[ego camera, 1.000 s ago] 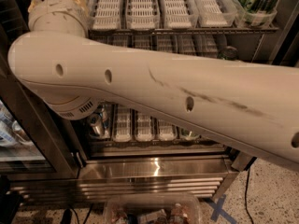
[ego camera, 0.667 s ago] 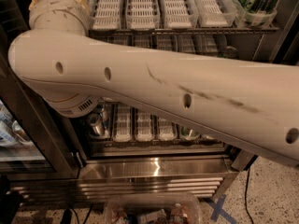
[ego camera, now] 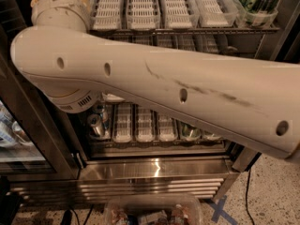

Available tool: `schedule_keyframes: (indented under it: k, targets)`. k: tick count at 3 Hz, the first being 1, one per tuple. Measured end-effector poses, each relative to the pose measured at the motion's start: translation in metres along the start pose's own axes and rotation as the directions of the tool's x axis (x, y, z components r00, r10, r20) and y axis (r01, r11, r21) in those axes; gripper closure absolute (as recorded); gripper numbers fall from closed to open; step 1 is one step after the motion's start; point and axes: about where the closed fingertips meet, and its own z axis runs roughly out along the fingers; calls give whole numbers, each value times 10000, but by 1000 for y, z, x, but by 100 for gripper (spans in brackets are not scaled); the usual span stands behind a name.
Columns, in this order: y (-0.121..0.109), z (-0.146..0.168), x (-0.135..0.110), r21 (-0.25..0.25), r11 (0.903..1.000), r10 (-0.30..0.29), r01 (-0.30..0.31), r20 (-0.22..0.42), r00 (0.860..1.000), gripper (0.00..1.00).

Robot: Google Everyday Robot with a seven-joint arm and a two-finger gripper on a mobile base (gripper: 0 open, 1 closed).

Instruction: Pick 7up can from top shelf of fridge

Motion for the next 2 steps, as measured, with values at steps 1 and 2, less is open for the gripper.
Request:
schedule_keyframes:
  k: [1, 2]
  targets:
    - [1, 4, 5, 47, 10000, 34, -34, -105, 9999, 31]
    - [2, 5, 8, 58, 10000, 41, -40, -154, 9999, 50]
